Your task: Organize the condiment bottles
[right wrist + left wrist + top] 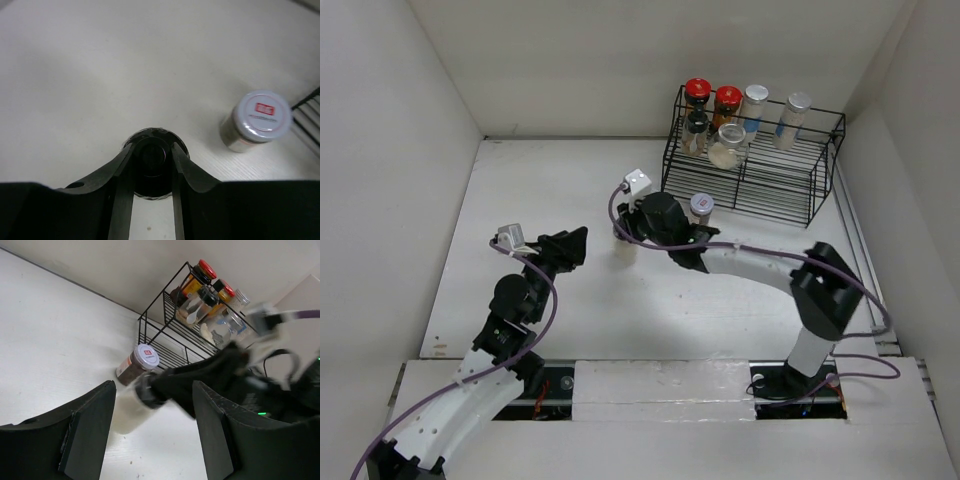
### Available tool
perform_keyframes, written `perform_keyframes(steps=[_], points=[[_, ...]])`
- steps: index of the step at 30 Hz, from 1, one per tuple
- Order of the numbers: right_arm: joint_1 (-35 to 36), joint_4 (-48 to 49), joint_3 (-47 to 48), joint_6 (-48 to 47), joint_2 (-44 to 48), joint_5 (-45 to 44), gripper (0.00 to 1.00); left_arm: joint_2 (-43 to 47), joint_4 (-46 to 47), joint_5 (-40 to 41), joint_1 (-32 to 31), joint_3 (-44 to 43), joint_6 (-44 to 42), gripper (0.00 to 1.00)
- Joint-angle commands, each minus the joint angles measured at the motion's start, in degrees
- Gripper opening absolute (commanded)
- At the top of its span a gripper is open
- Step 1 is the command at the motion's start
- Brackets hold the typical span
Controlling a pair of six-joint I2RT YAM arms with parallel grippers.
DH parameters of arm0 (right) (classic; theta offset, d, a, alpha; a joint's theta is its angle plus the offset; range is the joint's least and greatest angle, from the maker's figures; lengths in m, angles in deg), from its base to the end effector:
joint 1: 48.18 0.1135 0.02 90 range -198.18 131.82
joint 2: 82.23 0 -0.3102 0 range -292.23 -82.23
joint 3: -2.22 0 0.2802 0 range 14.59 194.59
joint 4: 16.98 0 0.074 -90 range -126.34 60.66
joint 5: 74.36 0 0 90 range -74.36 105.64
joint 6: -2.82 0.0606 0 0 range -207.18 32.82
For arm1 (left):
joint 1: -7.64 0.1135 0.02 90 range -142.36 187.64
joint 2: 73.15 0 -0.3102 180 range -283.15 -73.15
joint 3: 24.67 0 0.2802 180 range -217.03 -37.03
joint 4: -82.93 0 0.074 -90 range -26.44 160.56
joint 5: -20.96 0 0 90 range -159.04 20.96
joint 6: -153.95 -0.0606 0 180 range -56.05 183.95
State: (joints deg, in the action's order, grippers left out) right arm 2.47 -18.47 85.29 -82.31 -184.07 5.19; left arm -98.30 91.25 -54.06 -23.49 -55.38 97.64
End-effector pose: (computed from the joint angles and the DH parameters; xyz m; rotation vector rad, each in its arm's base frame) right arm 0.3092 0.3598 0.2807 -0.6418 1.8385 0.4735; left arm 0.1337 -0.0625 0.3043 -0.2588 1.3550 -0.7803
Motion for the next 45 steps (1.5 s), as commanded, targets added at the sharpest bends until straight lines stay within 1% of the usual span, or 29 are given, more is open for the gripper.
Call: perform_keyframes(steps=[1, 2, 3, 4, 5, 6, 7, 10, 11, 14, 15, 18, 19, 20, 23, 26, 30, 33, 35, 36, 37, 38, 39, 41, 43, 45], points=[[-2.38, 6.11, -0.29, 0.32, 14.89, -2.90, 0.15, 0.62, 1.64, -0.83, -0.24, -1.34, -0.03, 0.59], [-3.88, 4.52, -0.90, 0.32, 19.27, -2.90, 0.15, 0.62, 2.33, -0.83, -0.24, -0.64, -0.03, 0.59], [-5.55, 3.20, -0.91, 0.32, 21.23, -2.90, 0.15, 0.62, 2.34, -0.31, -0.24, -0.64, -0.03, 0.59], [-9.13, 1.54, -1.78, 0.32, 22.99, -4.12, 0.15, 0.62, 2.34, -0.31, -0.24, -0.64, -0.03, 0.59], [-11.17, 0.65, -2.83, 0.32, 26.14, -5.00, 0.15, 0.62, 2.34, -0.31, -0.24, -0.64, -0.03, 0.59], [-13.45, -0.58, -2.84, 0.32, 27.56, -5.01, 0.15, 0.10, 2.34, -1.00, -0.24, -1.24, -0.03, 0.59], [-18.00, -3.11, -3.37, 1.11, 28.88, -5.53, 0.15, 0.10, 2.34, -1.53, -0.24, -1.25, -0.03, 0.59], [-24.44, -6.12, -3.90, 1.73, 33.28, -8.61, 0.15, -0.43, 3.04, -1.01, -0.24, -0.72, 0.50, 0.59], [-28.55, -7.78, -3.90, 2.25, 34.07, -9.40, 0.15, -0.95, 2.26, -1.01, -0.24, -1.33, 0.50, 0.59], [-34.55, -8.85, -2.41, 2.26, 35.48, -9.41, 0.15, -0.96, 2.87, -1.54, -0.24, -0.82, 0.50, 0.59], [-38.31, -9.46, -1.27, 2.87, 34.88, -8.62, 0.15, -0.96, 2.87, -1.54, -0.24, -0.81, 0.50, 0.59], [-43.60, -11.04, 5.13, 2.87, 29.88, -4.67, 0.15, -0.96, 2.87, -2.15, -0.24, -0.81, 0.50, 0.59], [-44.41, -11.57, 8.89, 2.87, 26.29, -4.14, 0.15, -0.96, 2.87, -2.15, -0.24, -0.81, 0.50, 0.59], [-45.11, -12.27, 10.85, 2.87, 24.34, -2.74, 0.15, -0.96, 2.87, -2.15, -0.24, -0.81, 0.50, 0.59], [-45.64, -13.86, 16.20, 2.26, 18.11, -2.73, 0.15, -0.43, 2.08, -2.15, -0.24, -1.43, 0.50, 0.59], [-45.64, -12.55, 16.84, 1.73, 14.58, -2.20, 0.15, 0.80, 1.55, -0.84, -0.24, -0.90, 0.50, 0.59], [-44.51, -12.54, 18.07, 1.73, 10.54, -1.59, 0.15, 0.80, 2.08, -1.45, -0.24, -0.90, 0.50, 0.59], [-43.80, -12.54, 17.02, 1.73, 9.30, -1.58, 0.15, 0.80, 2.08, -1.45, -0.24, -0.90, 0.50, 0.59], [-41.96, -12.54, 16.32, 1.73, 9.29, -2.63, 0.21, 0.28, 2.60, -2.06, -0.24, -0.90, 0.50, 0.59], [-41.95, -12.54, 16.32, 1.73, 9.29, -3.33, 0.30, 0.27, 2.60, -2.06, -0.24, -0.90, 0.50, 0.60], [-41.26, -12.54, 16.32, 1.73, 9.29, -3.34, 0.56, -0.25, 2.60, -2.06, -0.24, -0.90, 0.50, 0.60], [-41.25, -12.54, 16.32, 1.73, 9.29, -3.34, 0.65, -0.25, 1.91, -1.54, -0.24, -1.42, 0.50, 0.60], [-40.64, -13.15, 16.32, 1.73, 9.82, -4.12, 0.72, -0.25, 1.90, -1.54, -0.24, -1.43, 0.50, 0.60], [-40.02, -13.16, 16.32, 1.73, 13.15, -5.53, 0.83, -0.25, 1.90, -1.54, -0.24, -1.43, 0.50, 0.61], [-38.53, -13.16, 14.48, 1.73, 16.31, -6.06, 0.84, -0.25, 1.90, -1.01, -0.24, -1.43, 0.50, 0.61], [-37.04, -13.16, 9.48, 2.78, 22.19, -7.99, 0.84, -0.25, 1.90, -1.53, -0.24, -1.43, 1.02, 0.61]])
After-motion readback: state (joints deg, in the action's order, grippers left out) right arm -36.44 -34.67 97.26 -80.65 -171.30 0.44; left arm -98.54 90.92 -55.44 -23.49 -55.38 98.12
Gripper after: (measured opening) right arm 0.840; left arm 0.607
